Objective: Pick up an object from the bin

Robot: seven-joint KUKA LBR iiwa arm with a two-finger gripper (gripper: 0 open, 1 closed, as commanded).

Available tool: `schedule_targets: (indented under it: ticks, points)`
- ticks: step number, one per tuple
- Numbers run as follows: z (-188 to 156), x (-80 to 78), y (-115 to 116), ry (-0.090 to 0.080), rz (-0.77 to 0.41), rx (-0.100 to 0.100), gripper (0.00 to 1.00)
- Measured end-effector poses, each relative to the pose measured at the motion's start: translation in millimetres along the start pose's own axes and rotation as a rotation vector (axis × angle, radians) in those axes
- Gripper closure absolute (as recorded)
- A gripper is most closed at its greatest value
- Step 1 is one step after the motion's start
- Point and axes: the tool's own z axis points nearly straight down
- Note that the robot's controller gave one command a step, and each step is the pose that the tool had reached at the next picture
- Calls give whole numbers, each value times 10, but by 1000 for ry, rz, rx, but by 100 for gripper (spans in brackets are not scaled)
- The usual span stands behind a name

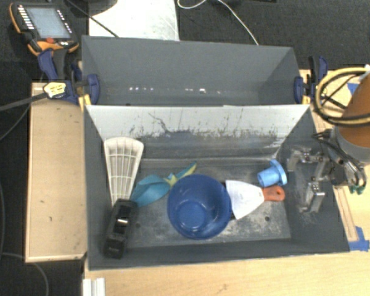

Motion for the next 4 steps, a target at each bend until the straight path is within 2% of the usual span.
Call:
schedule_targets:
  ticks: [1, 2, 3, 4]
  points:
    - [994, 194, 249, 0, 52, -1, 0]
    - [1382, 221, 275, 2, 85, -2, 0]
    - [1387, -336, 572, -5, 306, -2, 0]
    - [1390, -240, 963, 0, 217, 0, 0]
